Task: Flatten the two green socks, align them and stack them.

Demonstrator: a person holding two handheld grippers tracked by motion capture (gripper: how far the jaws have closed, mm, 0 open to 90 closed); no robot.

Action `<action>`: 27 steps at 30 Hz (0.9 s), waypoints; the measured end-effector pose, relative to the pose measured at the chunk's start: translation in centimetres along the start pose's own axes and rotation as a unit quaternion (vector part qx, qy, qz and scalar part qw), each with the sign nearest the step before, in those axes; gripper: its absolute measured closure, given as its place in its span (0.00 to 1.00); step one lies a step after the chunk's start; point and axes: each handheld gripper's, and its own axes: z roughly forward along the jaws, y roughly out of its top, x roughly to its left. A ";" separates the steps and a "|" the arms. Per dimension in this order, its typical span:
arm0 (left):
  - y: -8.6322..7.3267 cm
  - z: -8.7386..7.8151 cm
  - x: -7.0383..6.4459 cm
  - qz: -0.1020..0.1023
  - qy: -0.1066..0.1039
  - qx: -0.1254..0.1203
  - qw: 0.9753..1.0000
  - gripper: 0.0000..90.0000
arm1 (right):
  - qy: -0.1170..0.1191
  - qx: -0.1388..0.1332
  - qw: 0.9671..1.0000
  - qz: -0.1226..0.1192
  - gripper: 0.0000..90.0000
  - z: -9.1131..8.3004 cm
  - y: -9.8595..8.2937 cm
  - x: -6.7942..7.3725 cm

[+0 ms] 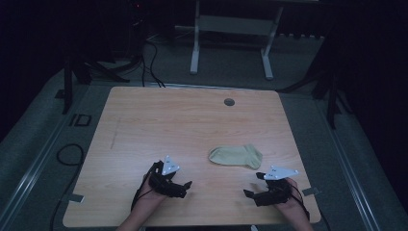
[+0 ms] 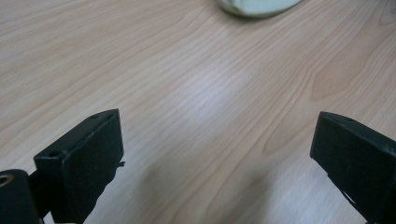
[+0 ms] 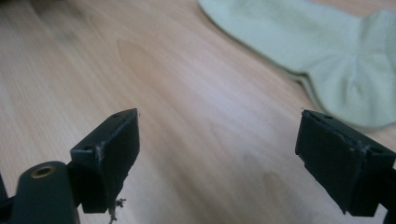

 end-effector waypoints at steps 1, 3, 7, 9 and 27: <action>-0.3 -0.2 0.1 -0.002 0.000 0.004 1.000 0.03 | 0.002 0.000 1.000 0.002 0.15 0.0 -0.2 0.1; -0.8 -0.4 0.1 -0.004 0.003 0.008 1.000 0.03 | -0.001 0.004 1.000 0.001 0.15 0.1 -0.6 0.2; -1.6 -0.9 0.2 0.002 0.011 0.018 1.000 0.03 | -0.006 0.012 1.000 -0.008 0.15 0.3 -1.3 0.6; -1.9 -1.2 0.2 -0.004 0.015 0.009 1.000 0.03 | -0.002 0.012 1.000 -0.008 0.14 0.2 -1.6 0.7; -4.1 -3.9 1.1 -0.015 0.032 -0.003 0.999 0.03 | -0.032 0.000 0.999 -0.022 0.14 -0.9 -3.6 1.8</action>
